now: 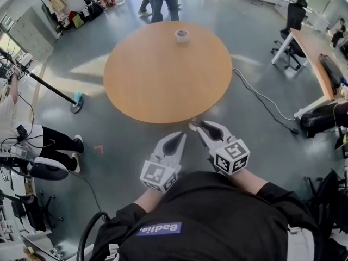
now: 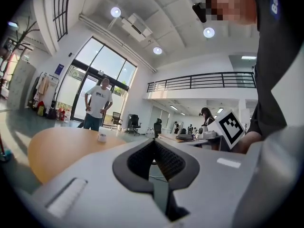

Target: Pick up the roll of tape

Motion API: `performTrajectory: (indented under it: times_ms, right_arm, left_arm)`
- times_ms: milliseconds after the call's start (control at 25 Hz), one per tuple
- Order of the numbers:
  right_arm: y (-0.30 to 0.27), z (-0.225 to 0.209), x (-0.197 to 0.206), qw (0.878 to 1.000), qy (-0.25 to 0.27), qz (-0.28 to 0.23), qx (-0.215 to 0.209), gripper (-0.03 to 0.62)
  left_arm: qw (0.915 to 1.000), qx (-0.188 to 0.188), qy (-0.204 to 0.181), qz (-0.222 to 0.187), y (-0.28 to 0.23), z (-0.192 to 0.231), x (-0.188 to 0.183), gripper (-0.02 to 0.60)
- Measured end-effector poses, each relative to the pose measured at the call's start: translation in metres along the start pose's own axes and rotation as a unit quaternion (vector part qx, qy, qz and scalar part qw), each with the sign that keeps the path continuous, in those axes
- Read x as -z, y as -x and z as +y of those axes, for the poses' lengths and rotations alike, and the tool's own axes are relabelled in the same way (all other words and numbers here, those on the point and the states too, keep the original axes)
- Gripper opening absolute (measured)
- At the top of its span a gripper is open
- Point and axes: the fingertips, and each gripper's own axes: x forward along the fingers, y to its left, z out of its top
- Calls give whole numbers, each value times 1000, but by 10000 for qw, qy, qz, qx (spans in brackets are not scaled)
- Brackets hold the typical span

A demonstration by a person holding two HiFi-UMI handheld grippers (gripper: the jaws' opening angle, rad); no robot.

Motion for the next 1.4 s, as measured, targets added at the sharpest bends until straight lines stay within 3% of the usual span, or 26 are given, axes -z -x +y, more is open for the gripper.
performTrajectory:
  times_ms: [160, 400, 600, 840, 1400]
  right_arm:
    - [50, 13, 10, 9996, 144, -126, -204, 81]
    - [140, 18, 60, 9995, -31, -48, -323, 81]
    - [186, 30, 72, 9995, -38, -128, -282, 81]
    - [204, 54, 44, 9976, 436, -532, -82, 81]
    - [190, 107, 38, 9953, 717, -640, 75, 81]
  left_arm:
    - [9998, -152, -153, 17, 19, -55, 9, 20]
    - [9991, -340, -162, 185, 44, -147, 50, 20]
    - [9985, -449, -230, 230, 67, -186, 57, 20]
    - [9987, -179, -441, 173, 77, -196, 46, 18]
    - [9985, 41, -520, 154, 118, -168, 32, 20]
